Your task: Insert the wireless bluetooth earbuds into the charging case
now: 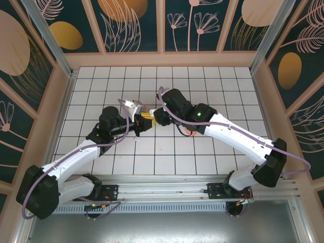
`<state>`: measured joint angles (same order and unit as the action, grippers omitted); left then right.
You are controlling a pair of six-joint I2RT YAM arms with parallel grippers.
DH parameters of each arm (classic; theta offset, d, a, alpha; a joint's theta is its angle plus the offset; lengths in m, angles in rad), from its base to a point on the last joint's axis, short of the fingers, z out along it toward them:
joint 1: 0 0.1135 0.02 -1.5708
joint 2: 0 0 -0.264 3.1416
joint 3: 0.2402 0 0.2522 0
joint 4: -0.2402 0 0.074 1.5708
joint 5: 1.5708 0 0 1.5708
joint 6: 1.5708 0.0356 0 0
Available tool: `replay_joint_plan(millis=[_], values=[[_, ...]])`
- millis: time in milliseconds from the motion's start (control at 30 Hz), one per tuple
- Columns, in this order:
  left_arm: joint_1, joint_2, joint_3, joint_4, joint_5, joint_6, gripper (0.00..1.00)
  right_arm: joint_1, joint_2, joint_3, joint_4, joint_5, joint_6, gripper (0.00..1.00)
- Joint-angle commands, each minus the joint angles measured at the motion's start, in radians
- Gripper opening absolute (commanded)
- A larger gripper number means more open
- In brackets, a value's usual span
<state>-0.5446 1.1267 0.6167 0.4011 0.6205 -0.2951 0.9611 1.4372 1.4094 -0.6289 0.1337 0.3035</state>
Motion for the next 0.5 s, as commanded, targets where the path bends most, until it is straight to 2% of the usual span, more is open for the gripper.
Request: replay_joint_plan(millis=[0,467], values=[[-0.003,-0.023,0.037,0.075,-0.019,-0.013,0.00,-0.004,0.005,0.030,-0.056,-0.060,0.039,0.32],[-0.003,-0.035,0.027,0.068,-0.024,0.009,0.00,-0.047,-0.045,0.038,-0.038,-0.102,0.094,0.39]])
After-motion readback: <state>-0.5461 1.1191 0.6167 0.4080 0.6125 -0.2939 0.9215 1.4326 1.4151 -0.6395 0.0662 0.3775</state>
